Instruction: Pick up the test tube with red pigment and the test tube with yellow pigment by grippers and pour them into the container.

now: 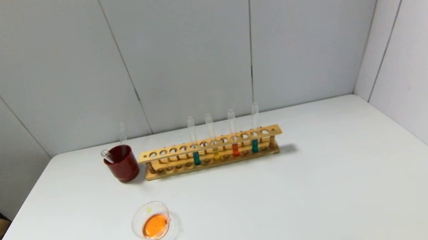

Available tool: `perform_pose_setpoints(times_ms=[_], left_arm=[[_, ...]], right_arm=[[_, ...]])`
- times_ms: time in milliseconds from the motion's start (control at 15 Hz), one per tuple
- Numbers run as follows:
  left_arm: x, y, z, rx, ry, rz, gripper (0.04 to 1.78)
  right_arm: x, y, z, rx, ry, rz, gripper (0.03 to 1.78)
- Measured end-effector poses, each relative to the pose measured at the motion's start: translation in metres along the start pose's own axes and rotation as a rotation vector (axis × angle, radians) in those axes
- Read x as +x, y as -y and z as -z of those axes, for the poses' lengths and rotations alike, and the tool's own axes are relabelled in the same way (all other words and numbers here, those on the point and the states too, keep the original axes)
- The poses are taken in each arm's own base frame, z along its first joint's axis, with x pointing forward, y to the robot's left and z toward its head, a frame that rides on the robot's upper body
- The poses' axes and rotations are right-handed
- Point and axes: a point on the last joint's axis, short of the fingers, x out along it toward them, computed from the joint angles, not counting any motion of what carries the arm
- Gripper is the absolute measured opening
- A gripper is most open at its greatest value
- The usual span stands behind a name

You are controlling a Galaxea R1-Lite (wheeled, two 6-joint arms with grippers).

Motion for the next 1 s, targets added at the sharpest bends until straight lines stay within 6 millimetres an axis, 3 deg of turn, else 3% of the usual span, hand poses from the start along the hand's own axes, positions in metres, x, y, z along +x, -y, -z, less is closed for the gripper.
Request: perform_pose_setpoints(times_ms=[267, 667, 1000], left_arm=[[-0.023, -0.011, 0.026, -0.036, 0.114, 0.138, 1.75], [-0.025, -0.006, 0.078, 0.066, 0.169, 0.474, 1.75], [-0.024, -0.004, 0.088, 0.119, 0.150, 0.541, 1.75]], right_arm=[[0.000, 0.000, 0.000, 0.000, 0.000, -0.001, 1.75], [0.000, 0.000, 0.000, 0.000, 0.000, -0.001, 1.75], [0.000, 0.000, 0.000, 0.000, 0.000, -0.001, 1.75]])
